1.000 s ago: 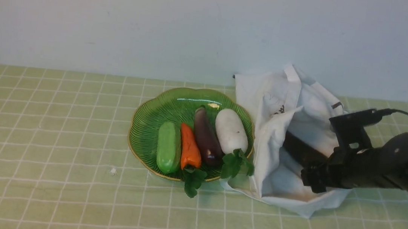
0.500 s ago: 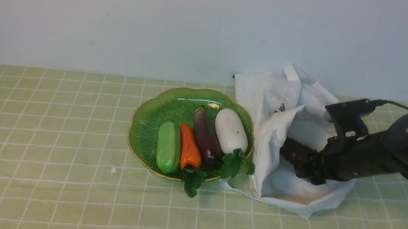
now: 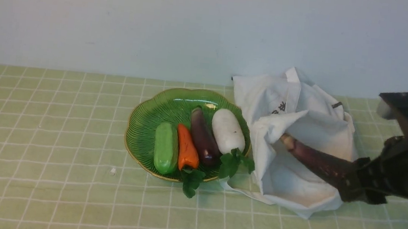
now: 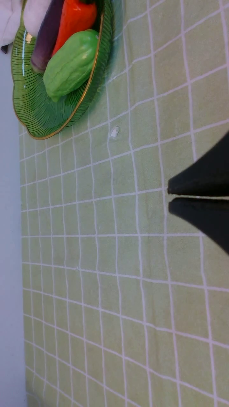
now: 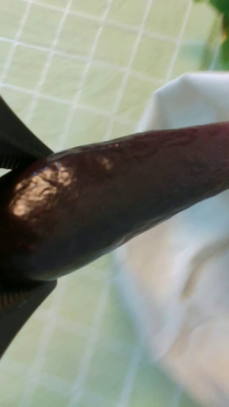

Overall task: Take vegetables from bag on green coffee tablecloth place on plate.
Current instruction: 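Take the eggplant out of the bag and place it on the plate with the right gripper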

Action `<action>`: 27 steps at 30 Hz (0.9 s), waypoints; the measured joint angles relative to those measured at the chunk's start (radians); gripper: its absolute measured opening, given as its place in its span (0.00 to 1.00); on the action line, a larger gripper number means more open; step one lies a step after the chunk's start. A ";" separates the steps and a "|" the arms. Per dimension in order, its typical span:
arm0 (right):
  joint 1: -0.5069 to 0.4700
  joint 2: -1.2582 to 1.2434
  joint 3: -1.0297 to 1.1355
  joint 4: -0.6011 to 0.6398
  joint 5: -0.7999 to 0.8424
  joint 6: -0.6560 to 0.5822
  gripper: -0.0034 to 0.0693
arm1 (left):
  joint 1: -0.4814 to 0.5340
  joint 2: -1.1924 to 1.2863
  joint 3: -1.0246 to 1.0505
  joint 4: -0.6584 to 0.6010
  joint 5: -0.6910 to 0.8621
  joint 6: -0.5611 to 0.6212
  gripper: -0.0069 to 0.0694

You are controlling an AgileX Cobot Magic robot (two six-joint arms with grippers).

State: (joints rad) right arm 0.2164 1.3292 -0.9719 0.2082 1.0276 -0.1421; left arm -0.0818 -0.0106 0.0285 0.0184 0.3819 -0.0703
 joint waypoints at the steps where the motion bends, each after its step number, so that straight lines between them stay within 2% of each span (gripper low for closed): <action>1: 0.000 -0.012 0.000 -0.012 0.005 0.017 0.56 | 0.000 0.000 0.000 0.000 0.000 0.000 0.09; 3: 0.000 -0.089 -0.006 -0.080 0.059 0.113 0.56 | 0.000 0.000 0.000 0.000 0.000 0.000 0.09; 7: 0.000 -0.161 -0.080 -0.143 0.103 0.223 0.56 | 0.000 0.000 0.000 0.000 0.000 0.000 0.09; 10: 0.000 -0.177 -0.184 -0.151 0.112 0.256 0.56 | 0.000 0.000 0.000 0.000 0.000 0.000 0.09; 14: 0.026 -0.174 -0.271 -0.098 0.059 0.241 0.56 | 0.000 0.000 0.000 0.000 0.000 0.000 0.09; 17: 0.087 -0.154 -0.284 -0.032 -0.028 0.215 0.56 | 0.000 0.000 0.000 0.000 0.000 0.000 0.09; 20: 0.191 -0.089 -0.287 0.019 -0.120 0.185 0.56 | 0.000 0.000 0.000 0.000 0.000 0.000 0.09; 23: 0.290 0.015 -0.287 0.031 -0.207 0.172 0.56 | 0.000 0.000 0.000 0.000 0.000 0.000 0.09; 27: 0.376 0.184 -0.287 0.036 -0.313 0.169 0.56 | 0.000 0.000 0.000 0.000 0.000 0.000 0.09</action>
State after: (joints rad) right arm 0.5921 1.5131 -1.2590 0.2441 0.7149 0.0266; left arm -0.0818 -0.0106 0.0285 0.0184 0.3819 -0.0703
